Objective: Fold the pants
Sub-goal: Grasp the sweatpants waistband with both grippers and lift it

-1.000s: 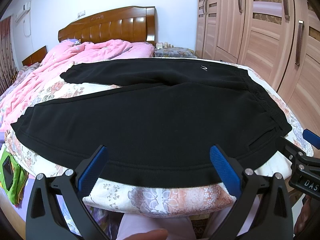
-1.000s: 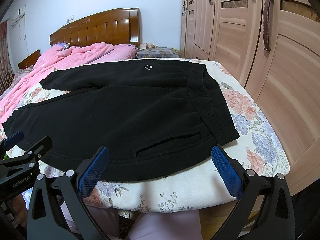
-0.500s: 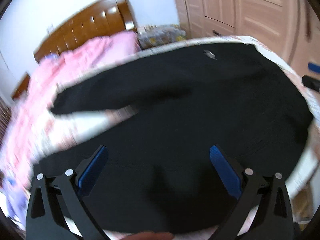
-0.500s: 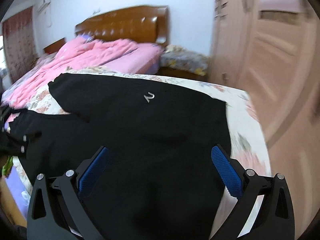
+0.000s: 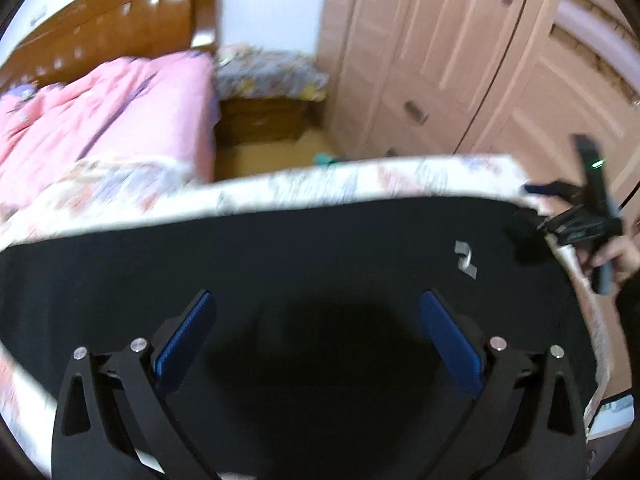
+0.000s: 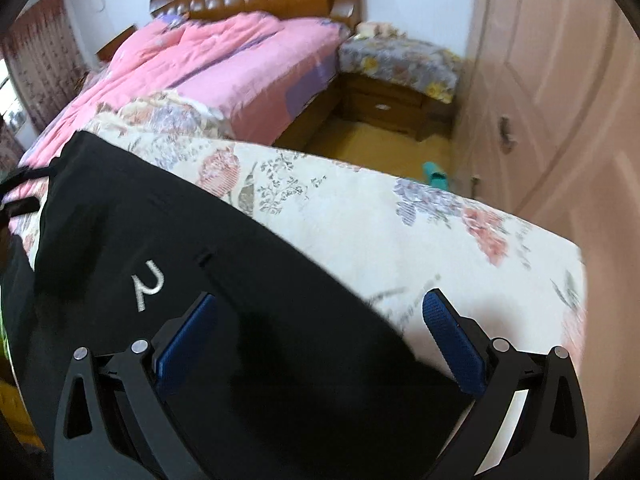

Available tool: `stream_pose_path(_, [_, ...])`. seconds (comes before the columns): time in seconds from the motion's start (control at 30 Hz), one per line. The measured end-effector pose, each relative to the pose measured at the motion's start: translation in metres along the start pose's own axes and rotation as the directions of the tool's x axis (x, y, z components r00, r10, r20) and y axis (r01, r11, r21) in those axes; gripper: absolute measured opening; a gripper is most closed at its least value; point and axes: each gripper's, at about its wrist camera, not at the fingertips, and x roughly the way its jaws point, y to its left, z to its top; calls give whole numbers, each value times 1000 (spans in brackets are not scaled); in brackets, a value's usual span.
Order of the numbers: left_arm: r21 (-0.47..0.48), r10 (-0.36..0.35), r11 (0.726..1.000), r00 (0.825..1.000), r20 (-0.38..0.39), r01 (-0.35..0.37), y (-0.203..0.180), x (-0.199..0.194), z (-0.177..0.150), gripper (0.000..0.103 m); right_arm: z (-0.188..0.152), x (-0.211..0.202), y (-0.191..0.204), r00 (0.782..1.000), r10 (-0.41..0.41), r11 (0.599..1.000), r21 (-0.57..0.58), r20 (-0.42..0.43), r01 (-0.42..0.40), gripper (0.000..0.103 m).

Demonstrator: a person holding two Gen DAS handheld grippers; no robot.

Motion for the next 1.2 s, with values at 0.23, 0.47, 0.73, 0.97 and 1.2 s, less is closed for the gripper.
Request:
stream_pose_path(0.23, [376, -121, 913, 986, -118, 158, -9, 60, 41, 100, 0, 17, 3, 990, 129, 983, -127, -60, -136, 51])
stream_pose_path(0.47, [498, -199, 813, 948, -250, 302, -16, 105, 62, 100, -8, -17, 19, 995, 76, 973, -224, 69, -59, 10])
stream_pose_path(0.73, [465, -272, 772, 886, -375, 433, -8, 142, 80, 93, -44, -92, 67, 958, 17, 955, -289, 286, 69, 9])
stream_pose_path(0.97, [417, -339, 757, 847, -409, 504, -8, 121, 63, 17, -51, -98, 74, 950, -42, 956, -263, 310, 129, 8])
stream_pose_path(1.2, [642, -163, 747, 984, -74, 172, -54, -13, 27, 13, -82, -151, 96, 912, -31, 965, -225, 409, 133, 8])
